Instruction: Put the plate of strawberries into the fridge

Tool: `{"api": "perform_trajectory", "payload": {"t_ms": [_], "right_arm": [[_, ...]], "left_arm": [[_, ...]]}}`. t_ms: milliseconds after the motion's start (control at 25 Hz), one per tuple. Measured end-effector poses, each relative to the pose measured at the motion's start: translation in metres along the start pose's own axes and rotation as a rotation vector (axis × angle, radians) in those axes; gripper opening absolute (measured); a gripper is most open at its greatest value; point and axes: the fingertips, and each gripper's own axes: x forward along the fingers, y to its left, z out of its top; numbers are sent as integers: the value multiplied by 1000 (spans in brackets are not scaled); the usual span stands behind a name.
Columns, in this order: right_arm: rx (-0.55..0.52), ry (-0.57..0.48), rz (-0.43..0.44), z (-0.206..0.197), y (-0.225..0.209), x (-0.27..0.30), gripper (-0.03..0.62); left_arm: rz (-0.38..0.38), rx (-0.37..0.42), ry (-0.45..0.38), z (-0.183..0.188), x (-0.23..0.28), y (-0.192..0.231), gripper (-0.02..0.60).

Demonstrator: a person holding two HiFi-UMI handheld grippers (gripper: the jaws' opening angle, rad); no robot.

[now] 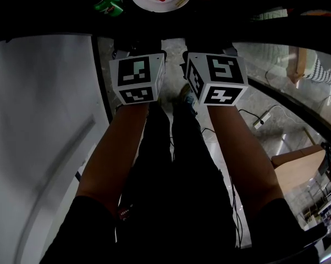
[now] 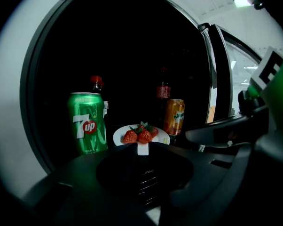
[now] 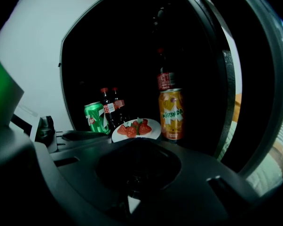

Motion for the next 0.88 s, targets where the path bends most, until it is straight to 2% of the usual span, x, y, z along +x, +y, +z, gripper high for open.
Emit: {"api": "perform_trajectory", "payload": {"t_ms": [880], "right_arm": [[-43, -135, 4, 29, 44, -57, 5]], "left_arm": [[-11, 29, -79, 24, -65, 3, 58]]}}
